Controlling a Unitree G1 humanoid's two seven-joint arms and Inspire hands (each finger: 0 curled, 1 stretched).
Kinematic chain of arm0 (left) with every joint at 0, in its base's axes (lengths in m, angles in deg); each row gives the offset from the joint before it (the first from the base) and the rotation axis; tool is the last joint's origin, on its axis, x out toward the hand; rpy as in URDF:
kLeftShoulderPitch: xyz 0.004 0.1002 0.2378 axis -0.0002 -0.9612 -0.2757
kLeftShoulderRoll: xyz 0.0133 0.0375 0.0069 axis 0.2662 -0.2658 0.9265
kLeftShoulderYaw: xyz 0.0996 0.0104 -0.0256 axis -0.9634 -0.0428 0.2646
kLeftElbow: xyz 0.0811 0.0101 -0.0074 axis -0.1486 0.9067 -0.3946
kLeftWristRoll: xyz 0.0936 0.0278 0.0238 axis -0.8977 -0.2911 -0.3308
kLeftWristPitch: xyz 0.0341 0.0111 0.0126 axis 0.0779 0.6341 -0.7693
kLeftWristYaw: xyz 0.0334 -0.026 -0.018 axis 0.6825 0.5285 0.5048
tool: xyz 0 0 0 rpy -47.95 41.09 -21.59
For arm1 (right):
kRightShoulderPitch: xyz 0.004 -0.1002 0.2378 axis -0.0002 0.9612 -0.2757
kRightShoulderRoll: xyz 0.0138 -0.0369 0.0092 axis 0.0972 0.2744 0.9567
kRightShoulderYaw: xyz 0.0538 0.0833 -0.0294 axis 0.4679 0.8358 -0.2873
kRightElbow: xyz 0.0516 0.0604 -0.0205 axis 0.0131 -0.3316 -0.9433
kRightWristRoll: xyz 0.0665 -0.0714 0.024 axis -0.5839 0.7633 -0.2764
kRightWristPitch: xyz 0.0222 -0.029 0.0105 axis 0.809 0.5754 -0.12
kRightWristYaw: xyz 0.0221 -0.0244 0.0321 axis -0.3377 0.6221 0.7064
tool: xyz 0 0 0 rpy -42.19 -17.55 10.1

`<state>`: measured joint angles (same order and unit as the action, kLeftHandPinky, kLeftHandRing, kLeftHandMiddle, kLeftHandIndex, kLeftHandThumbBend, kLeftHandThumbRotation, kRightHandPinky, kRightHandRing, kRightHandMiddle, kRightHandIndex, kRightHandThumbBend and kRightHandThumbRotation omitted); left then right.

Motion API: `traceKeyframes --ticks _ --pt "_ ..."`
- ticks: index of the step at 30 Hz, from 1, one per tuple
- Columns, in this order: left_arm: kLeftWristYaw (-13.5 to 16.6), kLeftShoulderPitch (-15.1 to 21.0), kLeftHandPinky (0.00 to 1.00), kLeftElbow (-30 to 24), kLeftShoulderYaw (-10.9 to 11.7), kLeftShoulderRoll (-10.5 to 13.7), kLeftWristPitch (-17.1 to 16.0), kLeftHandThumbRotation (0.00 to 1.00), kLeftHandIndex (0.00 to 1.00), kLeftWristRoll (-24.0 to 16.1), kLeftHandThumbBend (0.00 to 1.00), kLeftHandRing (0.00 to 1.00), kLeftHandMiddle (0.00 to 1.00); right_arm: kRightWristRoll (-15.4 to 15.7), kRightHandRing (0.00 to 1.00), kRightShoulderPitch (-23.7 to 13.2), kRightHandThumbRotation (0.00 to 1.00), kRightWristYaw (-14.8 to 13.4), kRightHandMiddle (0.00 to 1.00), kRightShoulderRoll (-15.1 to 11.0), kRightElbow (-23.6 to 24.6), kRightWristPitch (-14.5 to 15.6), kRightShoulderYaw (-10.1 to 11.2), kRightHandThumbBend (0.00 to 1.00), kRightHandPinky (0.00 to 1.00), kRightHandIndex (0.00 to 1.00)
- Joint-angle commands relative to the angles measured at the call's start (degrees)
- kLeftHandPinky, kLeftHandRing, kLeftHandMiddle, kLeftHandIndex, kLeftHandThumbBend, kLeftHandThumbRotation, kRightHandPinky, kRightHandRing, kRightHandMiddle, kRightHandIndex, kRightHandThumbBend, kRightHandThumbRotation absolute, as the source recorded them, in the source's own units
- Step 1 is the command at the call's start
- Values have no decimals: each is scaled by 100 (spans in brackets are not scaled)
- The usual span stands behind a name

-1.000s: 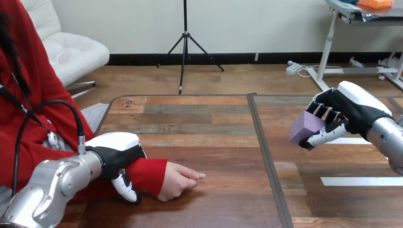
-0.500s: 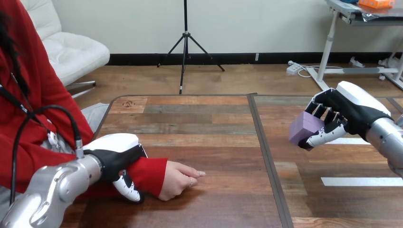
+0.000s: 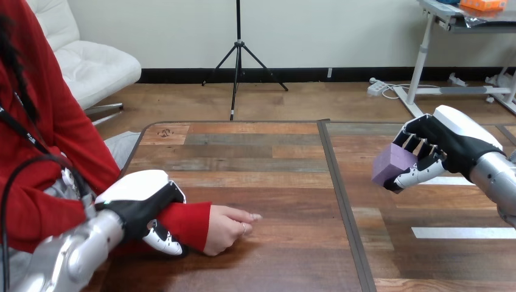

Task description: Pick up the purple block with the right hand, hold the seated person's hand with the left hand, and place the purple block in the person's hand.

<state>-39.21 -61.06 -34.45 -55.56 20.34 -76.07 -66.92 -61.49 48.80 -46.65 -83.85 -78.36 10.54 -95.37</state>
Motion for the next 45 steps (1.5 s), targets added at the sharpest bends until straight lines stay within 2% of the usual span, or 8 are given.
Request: traceKeyframes --ticks 1,9,15,19,36,45 --pt "499 48 20 -744 341 -335 -105 0 35 355 62 27 36 -140 38 -153 0 -171 44 85 338 14 201 71 33 49" --pt "872 -130 21 -1041 537 -528 -126 0 36 498 58 27 36 -159 38 -141 0 -197 44 137 343 -25 193 73 33 49" --pt "1175 -200 20 -1147 652 -650 -301 0 36 616 56 27 36 -204 38 -134 0 -181 44 186 357 -36 215 73 33 49" --pt "1331 -241 20 -1301 712 -743 -251 0 36 652 56 27 36 -230 37 -127 0 -199 43 208 353 -81 219 74 32 49" --pt "1414 -196 19 -1822 908 -895 -67 0 38 749 55 26 36 -326 39 -59 0 -139 45 314 596 138 261 73 35 50" --pt "1422 -80 19 -1947 988 -929 -118 0 37 775 56 26 36 -348 39 -14 0 -142 46 381 744 232 291 73 36 49"
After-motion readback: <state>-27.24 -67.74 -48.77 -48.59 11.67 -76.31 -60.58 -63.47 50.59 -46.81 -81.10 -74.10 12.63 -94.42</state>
